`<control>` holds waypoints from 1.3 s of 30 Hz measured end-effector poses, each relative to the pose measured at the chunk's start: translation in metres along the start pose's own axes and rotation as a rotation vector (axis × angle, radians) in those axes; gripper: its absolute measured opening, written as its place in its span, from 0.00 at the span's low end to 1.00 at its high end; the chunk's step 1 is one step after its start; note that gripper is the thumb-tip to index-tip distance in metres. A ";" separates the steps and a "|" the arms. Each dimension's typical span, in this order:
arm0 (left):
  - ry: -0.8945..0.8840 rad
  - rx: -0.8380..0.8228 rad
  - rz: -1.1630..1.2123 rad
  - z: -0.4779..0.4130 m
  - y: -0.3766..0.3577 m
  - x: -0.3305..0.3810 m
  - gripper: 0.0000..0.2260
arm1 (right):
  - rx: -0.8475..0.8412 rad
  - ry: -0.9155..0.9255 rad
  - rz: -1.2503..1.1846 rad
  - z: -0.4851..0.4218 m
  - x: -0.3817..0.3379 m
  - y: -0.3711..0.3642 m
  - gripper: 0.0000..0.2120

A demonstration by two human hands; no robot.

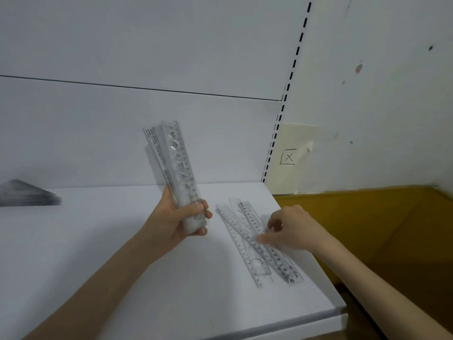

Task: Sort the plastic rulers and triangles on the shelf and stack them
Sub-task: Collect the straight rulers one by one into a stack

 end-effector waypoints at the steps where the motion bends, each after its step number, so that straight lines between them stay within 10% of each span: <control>1: -0.003 0.000 -0.001 0.001 0.000 0.000 0.27 | 0.019 -0.017 0.005 0.003 0.001 -0.002 0.24; 8: 0.004 -0.014 -0.001 0.005 -0.004 -0.001 0.25 | 0.081 -0.115 -0.132 0.009 0.013 -0.005 0.07; 16: 0.018 -0.001 -0.010 0.008 -0.005 -0.002 0.24 | 0.067 -0.132 -0.172 0.017 0.019 -0.007 0.14; 25: 0.038 -0.017 -0.005 0.008 -0.007 -0.005 0.25 | -0.052 -0.052 -0.889 0.027 0.025 0.015 0.07; 39: 0.022 -0.018 0.000 0.010 -0.008 0.000 0.25 | 0.143 0.234 -0.939 0.048 -0.025 0.050 0.21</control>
Point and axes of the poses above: each hand's wrist, its own z-axis away from the middle knuckle, its own y-axis out of the back of the hand, x = y × z, the point moved 7 cm from there along -z, towards the middle knuckle, and after that the axes turned 2 degrees about -y, right-handed, at the moved point
